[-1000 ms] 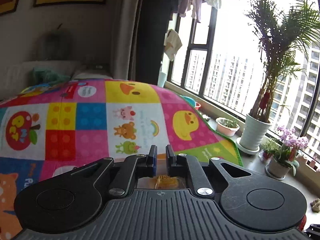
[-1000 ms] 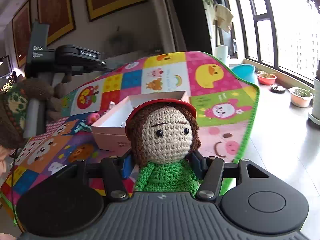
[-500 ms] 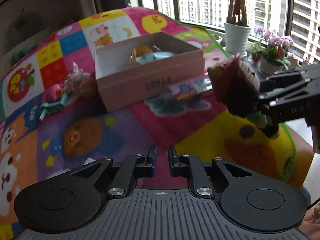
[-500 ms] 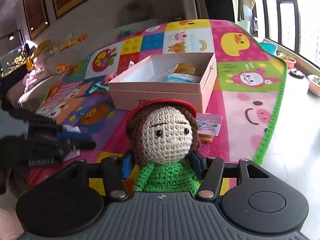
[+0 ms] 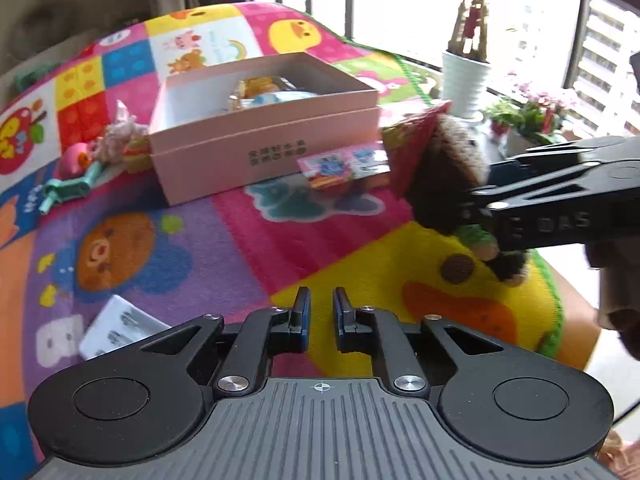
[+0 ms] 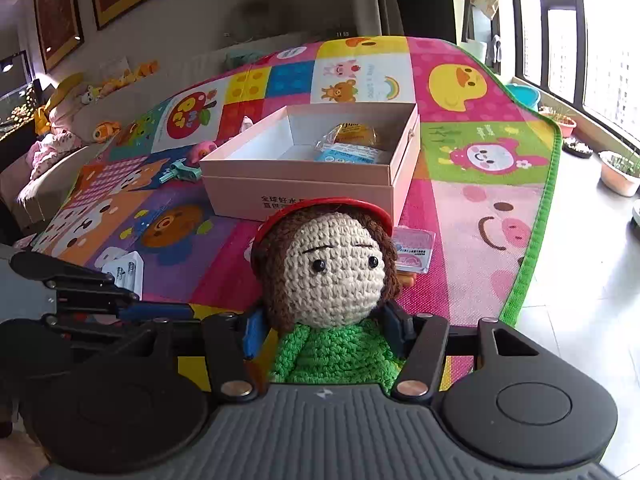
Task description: Organize objects
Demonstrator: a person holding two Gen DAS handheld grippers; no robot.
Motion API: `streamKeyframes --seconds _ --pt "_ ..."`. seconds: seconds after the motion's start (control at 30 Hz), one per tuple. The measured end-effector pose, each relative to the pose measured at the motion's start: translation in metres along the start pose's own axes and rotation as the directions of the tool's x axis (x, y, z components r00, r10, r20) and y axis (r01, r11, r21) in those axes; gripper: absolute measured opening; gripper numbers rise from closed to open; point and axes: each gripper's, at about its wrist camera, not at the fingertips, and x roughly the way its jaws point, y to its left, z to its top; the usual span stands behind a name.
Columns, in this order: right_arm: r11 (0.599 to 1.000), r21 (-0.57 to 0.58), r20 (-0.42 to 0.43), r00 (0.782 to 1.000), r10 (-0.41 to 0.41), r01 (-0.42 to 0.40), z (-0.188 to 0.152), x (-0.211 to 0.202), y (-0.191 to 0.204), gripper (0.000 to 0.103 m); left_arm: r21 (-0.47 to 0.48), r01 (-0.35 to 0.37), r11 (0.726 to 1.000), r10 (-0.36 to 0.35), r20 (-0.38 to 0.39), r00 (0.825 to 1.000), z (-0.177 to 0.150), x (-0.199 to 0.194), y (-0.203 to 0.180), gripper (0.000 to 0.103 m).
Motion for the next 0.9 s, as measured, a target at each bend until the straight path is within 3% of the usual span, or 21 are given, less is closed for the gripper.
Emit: streamKeyframes --seconds 0.07,0.13,0.33,0.37,0.43,0.5,0.7,0.83,0.9 --pt "1.0 -0.002 -0.003 1.0 0.003 -0.003 -0.001 0.002 0.0 0.058 0.03 0.033 0.999 -0.032 -0.01 0.999 0.0 -0.001 -0.006 0.015" --pt "1.0 -0.01 -0.004 1.0 0.004 -0.004 -0.002 0.002 0.002 0.058 0.073 0.053 0.996 -0.052 -0.019 0.998 0.001 0.0 -0.013 0.025" --pt "0.999 0.048 0.057 0.998 -0.003 0.001 0.005 -0.021 -0.016 0.057 0.151 0.157 0.976 -0.153 -0.038 0.987 0.011 0.011 -0.023 0.028" --pt "0.998 0.063 0.069 0.998 -0.005 0.001 0.008 -0.026 -0.021 0.057 0.169 0.175 0.97 -0.17 -0.047 0.984 0.013 0.014 -0.025 0.034" --pt "0.997 0.082 0.081 0.997 -0.014 0.007 0.01 -0.032 -0.028 0.057 0.19 0.227 0.955 -0.216 -0.074 0.974 0.016 0.017 -0.032 0.067" --pt "0.996 0.087 0.079 0.997 -0.024 0.017 0.012 -0.033 -0.03 0.057 0.184 0.251 0.95 -0.239 -0.083 0.967 0.016 0.02 -0.038 0.077" --pt "0.991 0.114 0.047 0.996 0.07 -0.075 0.027 -0.022 -0.025 0.057 0.115 0.177 0.977 -0.179 0.003 0.984 0.011 0.003 -0.026 0.072" --pt "0.985 0.097 0.05 0.99 0.135 -0.14 0.06 -0.009 -0.011 0.057 0.025 0.088 0.996 -0.09 0.092 0.992 0.009 -0.023 -0.002 0.072" --pt "0.987 0.08 0.064 0.989 0.133 -0.138 0.079 -0.001 -0.003 0.057 -0.052 0.018 0.998 -0.014 0.087 0.996 0.007 -0.032 0.016 0.072"
